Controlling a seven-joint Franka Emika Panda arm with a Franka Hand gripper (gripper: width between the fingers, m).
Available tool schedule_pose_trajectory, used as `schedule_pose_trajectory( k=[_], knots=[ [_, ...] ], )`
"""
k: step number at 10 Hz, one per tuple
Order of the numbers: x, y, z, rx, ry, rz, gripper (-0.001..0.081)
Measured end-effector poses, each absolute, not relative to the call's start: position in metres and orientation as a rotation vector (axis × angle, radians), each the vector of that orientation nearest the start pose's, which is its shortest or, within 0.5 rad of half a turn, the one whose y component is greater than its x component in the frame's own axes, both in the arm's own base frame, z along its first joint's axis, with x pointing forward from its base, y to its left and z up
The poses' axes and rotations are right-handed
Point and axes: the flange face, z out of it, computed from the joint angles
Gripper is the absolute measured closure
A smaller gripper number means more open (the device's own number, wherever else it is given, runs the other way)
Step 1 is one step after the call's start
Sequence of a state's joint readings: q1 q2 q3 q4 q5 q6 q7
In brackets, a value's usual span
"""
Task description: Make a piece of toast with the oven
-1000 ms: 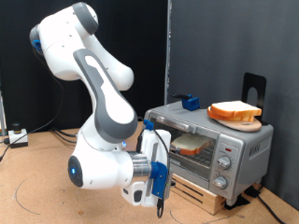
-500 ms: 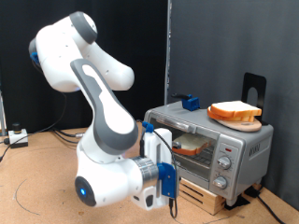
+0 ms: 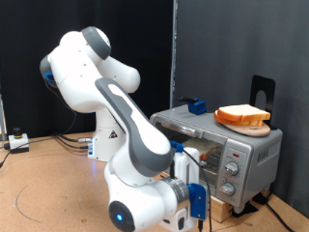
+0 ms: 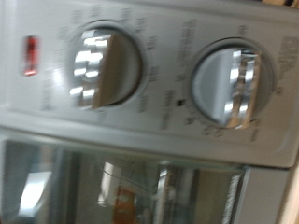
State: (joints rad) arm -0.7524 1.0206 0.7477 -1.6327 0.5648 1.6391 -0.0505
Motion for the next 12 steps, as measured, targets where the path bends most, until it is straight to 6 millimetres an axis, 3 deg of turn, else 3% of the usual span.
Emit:
schedule_pose_trajectory(
  k=[7, 12],
  knots=[
    [0.609, 0.012, 0.150, -1.790, 0.181, 0.689, -0.0003],
    [0.598, 0.053, 0.142, -1.788, 0.152, 0.721, -0.0003]
  ],
)
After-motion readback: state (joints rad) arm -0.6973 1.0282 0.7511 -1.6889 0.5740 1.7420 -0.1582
